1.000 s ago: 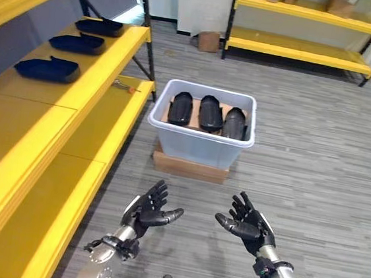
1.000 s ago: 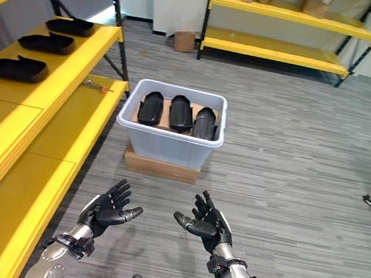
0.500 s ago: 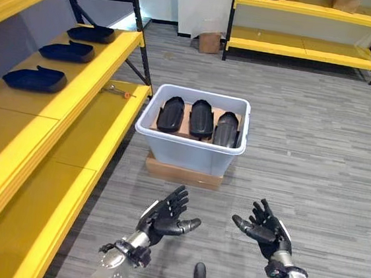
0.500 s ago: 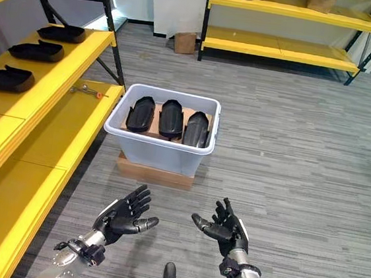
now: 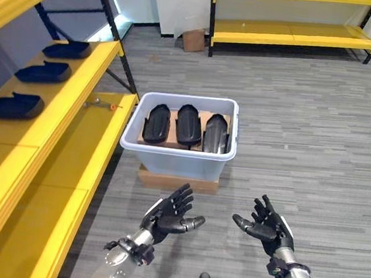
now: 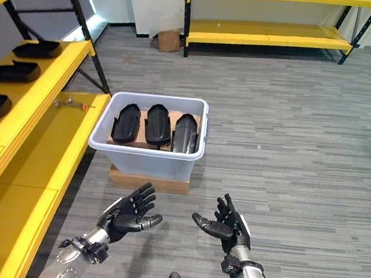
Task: Move parts from the plastic box to the shelf.
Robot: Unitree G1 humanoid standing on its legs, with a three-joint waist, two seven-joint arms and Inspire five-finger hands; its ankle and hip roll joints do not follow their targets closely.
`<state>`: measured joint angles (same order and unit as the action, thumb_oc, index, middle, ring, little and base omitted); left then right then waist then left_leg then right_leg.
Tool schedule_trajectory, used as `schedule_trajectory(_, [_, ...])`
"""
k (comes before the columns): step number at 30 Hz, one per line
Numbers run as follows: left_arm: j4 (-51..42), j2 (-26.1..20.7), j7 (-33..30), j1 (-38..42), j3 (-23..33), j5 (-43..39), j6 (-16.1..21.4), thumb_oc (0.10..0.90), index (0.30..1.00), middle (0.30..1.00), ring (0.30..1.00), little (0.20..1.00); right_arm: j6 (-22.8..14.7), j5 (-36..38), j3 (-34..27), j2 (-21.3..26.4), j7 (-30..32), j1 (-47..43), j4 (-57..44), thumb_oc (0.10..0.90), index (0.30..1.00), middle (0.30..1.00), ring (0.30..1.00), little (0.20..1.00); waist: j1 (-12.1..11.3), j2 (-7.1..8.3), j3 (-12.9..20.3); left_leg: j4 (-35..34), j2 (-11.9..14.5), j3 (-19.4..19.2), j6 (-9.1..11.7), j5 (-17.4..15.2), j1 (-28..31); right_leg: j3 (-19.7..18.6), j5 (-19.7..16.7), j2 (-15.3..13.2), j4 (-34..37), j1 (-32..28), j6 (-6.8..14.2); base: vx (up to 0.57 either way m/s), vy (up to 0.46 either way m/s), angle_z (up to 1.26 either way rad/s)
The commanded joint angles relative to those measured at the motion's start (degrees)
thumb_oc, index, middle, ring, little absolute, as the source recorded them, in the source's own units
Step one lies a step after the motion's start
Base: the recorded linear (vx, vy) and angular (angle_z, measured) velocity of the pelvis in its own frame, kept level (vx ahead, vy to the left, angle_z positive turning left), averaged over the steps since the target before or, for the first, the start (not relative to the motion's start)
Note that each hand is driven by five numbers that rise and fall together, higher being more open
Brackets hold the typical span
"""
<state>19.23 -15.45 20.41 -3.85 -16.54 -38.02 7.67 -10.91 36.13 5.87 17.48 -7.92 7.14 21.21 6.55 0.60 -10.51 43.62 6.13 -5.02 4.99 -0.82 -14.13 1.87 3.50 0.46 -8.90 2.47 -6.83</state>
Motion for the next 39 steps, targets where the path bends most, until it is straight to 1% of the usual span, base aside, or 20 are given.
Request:
schedule_trajectory(1, [-3.4,-1.4,0.8,1.4,1.6,-3.4,5.2,0.900,1.000,1.000,1.000,1.000,-5.6,0.8,-1.8,1.5,-4.4,-3.4,-3.8,0.900,1.000,1.000,1.000,1.000,0.5,1.03,1.9,-18.9,-0.1,-4.0,-2.8,7.7,7.4,0.5,-3.0,-1.5,3.6,-2.9,6.0,0.26,0.278,-0.45])
schedule_trajectory(2, [-3.4,-1.8,0.7,1.3,1.6,-3.8,4.8,0.900,1.000,1.000,1.000,1.000,-4.9,0.6,-1.7,1.7,-4.5,-3.7,-4.2,0.900,1.000,1.000,1.000,1.000,0.3,0.48,1.8,-25.2,0.7,-2.9,-2.4,9.1,7.6,-0.3,-2.7,-1.4,3.5,-3.6,6.5,0.21,0.235,-0.51])
schedule_trajectory(3, [-3.4,-1.8,0.8,1.3,1.7,-3.8,4.8,0.900,1.000,1.000,1.000,1.000,-4.8,0.6,-1.6,1.8,-4.5,-3.6,-4.3,0.900,1.000,1.000,1.000,1.000,0.3,0.48,1.6,-26.5,0.7,-2.7,-2.4,9.4,8.0,-0.4,-2.5,-1.5,3.6,-4.0,6.6,0.24,0.257,-0.48])
schedule_trajectory(5, [-3.1,-3.0,4.0,1.2,1.9,-3.3,4.1,0.900,1.000,1.000,1.000,1.000,-4.0,-0.6,-1.0,3.2,-5.4,-3.6,-4.9,0.900,1.000,1.000,1.000,1.000,-0.6,-0.35,1.3,-39.4,2.8,1.4,-0.8,13.1,7.8,-2.3,-1.8,-1.9,4.3,-6.4,7.8,0.29,0.320,-0.28])
schedule_trajectory(7, [-2.9,-3.4,4.5,0.7,2.1,-2.4,3.7,0.900,1.000,1.000,1.000,1.000,-4.0,-0.6,-0.5,4.1,-6.2,-4.0,-4.4,0.900,1.000,1.000,1.000,1.000,-1.3,-0.53,1.0,-43.8,4.0,3.6,-0.1,14.9,7.6,-3.7,-1.6,-2.3,4.6,-7.7,8.2,0.21,0.244,-0.16])
schedule_trajectory(9, [-1.1,-3.6,4.6,0.8,2.6,-1.4,4.6,0.900,1.000,1.000,1.000,1.000,-4.0,0.2,0.3,5.0,-8.5,-4.4,-4.5,0.900,1.000,1.000,1.000,1.000,-1.9,-0.46,0.7,-47.5,5.3,4.8,0.3,14.3,5.6,-4.6,-0.7,-3.9,4.1,-9.2,9.0,0.28,0.423,-0.42])
schedule_trajectory(12, [0.8,-3.5,3.5,1.3,3.2,-1.7,5.6,0.900,1.000,1.000,1.000,1.000,-3.8,0.1,0.6,5.6,-10.1,-4.5,-4.7,0.900,1.000,1.000,1.000,1.000,-1.9,-1.23,1.0,-47.5,4.8,4.9,0.5,12.6,6.3,-4.7,-0.1,-5.2,3.6,-9.6,9.8,0.22,0.397,-0.53])
schedule_trajectory(14, [3.5,-4.2,3.7,2.0,3.5,-1.6,4.5,0.900,1.000,1.000,1.000,1.000,-3.4,1.1,0.6,5.5,-9.8,-4.3,-4.9,0.900,1.000,1.000,1.000,1.000,-1.7,-2.50,1.7,-46.2,3.7,4.0,0.0,11.2,9.2,-3.4,1.2,-7.3,1.9,-10.1,11.0,0.26,0.571,-0.59])
schedule_trajectory(17, [4.8,-4.8,4.2,2.3,2.8,-0.5,5.2,0.900,1.000,1.000,1.000,1.000,-2.9,1.9,0.2,4.8,-9.6,-3.7,-5.6,0.900,1.000,1.000,1.000,1.000,-1.8,-2.46,2.3,-45.2,1.9,3.4,-1.0,9.7,10.4,-2.4,1.4,-8.8,1.0,-10.5,12.1,0.14,0.343,-0.13])
schedule_trajectory(19, [4.3,-5.1,3.6,2.4,2.8,0.1,4.9,0.900,1.000,1.000,1.000,1.000,-2.4,0.1,0.0,3.5,-8.5,-3.1,-6.9,0.900,1.000,1.000,1.000,1.000,-2.1,-2.45,2.7,-44.8,0.1,2.6,-2.5,8.8,10.9,-1.3,1.5,-10.1,-0.8,-10.1,12.6,0.13,0.383,0.28])
schedule_trajectory(21, [3.4,-5.7,2.4,2.3,3.1,1.3,4.9,0.900,1.000,1.000,1.000,1.000,-2.7,-1.2,0.5,1.8,-6.5,-2.8,-8.3,0.900,1.000,1.000,1.000,1.000,-2.9,-1.97,3.0,-44.0,-2.1,0.9,-5.0,7.5,11.0,0.6,-1.3,-11.8,-5.7,-8.1,13.4,0.10,0.379,0.20])
schedule_trajectory(24, [2.6,-6.2,0.8,2.3,3.5,2.9,5.2,0.900,1.000,1.000,1.000,1.000,-3.4,-1.3,0.6,0.9,-4.6,-2.8,-8.7,0.900,1.000,1.000,1.000,1.000,-4.0,-1.38,3.2,-43.7,-3.9,-0.5,-6.7,6.4,10.8,2.3,-4.4,-13.5,-9.4,-6.8,13.4,0.06,0.253,0.10])
schedule_trajectory(26, [2.2,-6.1,-0.3,2.4,4.2,2.1,6.0,0.900,1.000,1.000,1.000,1.000,-4.2,-1.4,0.4,0.2,-2.8,-3.2,-8.6,0.900,1.000,1.000,1.000,1.000,-5.4,-1.08,3.3,-43.8,-5.4,-2.2,-8.1,5.3,11.5,5.3,-9.1,-17.0,-15.1,-4.8,13.5,0.07,0.279,0.13])
schedule_trajectory(28, [1.5,-5.8,-0.5,1.8,5.4,2.0,6.3,0.900,1.000,1.000,1.000,1.000,-4.5,-1.6,0.2,-0.3,-2.4,-3.8,-8.3,0.900,1.000,1.000,1.000,1.000,-6.5,-1.06,3.1,-44.1,-5.7,-3.7,-8.7,4.6,12.6,7.1,-10.9,-18.8,-19.9,-3.0,13.7,0.09,0.249,0.04])
schedule_trajectory(30, [0.3,-5.9,-1.4,1.9,6.0,2.2,7.0,0.900,1.000,1.000,1.000,1.000,-4.1,-1.6,0.5,-0.2,-0.9,-4.4,-9.0,0.900,1.000,1.000,1.000,1.000,-5.7,-0.54,2.4,-45.4,-6.4,-3.7,-9.0,4.0,14.6,6.2,-8.6,-12.3,-19.2,-0.1,13.6,0.12,0.115,-0.09])
schedule_trajectory(32, [-0.6,-5.8,-2.1,2.6,6.4,2.0,6.8,0.900,1.000,1.000,1.000,1.000,-4.1,-1.4,0.8,0.3,-0.7,-5.1,-9.0,0.900,1.000,1.000,1.000,1.000,-5.1,-0.31,2.1,-46.2,-6.4,-4.0,-8.7,3.8,16.0,6.7,-8.4,-9.0,-15.7,2.2,13.2,0.09,-0.011,0.05])
schedule_trajectory(34, [-1.1,-5.7,-2.2,2.9,6.5,2.2,6.6,0.900,1.000,1.000,1.000,1.000,-4.2,-0.8,0.9,0.7,-0.7,-5.7,-8.7,0.900,1.000,1.000,1.000,1.000,-5.0,0.08,1.7,-46.6,-6.4,-4.3,-8.4,3.5,16.7,7.5,-8.3,-8.1,-12.3,2.8,13.2,0.08,-0.054,-0.03])
schedule_trajectory(35, [-1.7,-5.4,-2.3,2.9,6.5,2.5,6.1,0.900,1.000,1.000,1.000,1.000,-4.2,-0.7,0.7,0.8,-0.4,-6.2,-8.3,0.900,1.000,1.000,1.000,1.000,-4.7,0.70,1.5,-46.9,-6.7,-4.2,-8.3,2.9,17.5,7.6,-8.9,-7.2,-7.7,3.7,13.5,0.15,-0.094,-0.07])
schedule_trajectory(37, [-2.1,-5.1,-2.2,2.9,6.1,3.2,5.8,0.900,1.000,1.000,1.000,1.000,-4.1,-0.2,0.4,1.0,-0.1,-6.6,-8.0,0.900,1.000,1.000,1.000,1.000,-4.0,1.22,1.2,-47.3,-7.1,-3.4,-8.1,2.4,18.6,6.5,-9.7,-6.1,-2.4,4.2,13.8,0.19,-0.101,-0.03])
schedule_trajectory(39, [-2.8,-4.9,-1.1,2.5,5.1,3.8,5.2,0.900,1.000,1.000,1.000,1.000,-3.8,-0.5,-0.4,0.6,0.8,-6.8,-7.5,0.900,1.000,1.000,1.000,1.000,-2.6,1.95,0.9,-48.1,-7.9,-1.2,-7.9,0.9,20.7,3.1,-13.2,-4.8,3.0,6.6,14.7,0.24,-0.099,0.13])
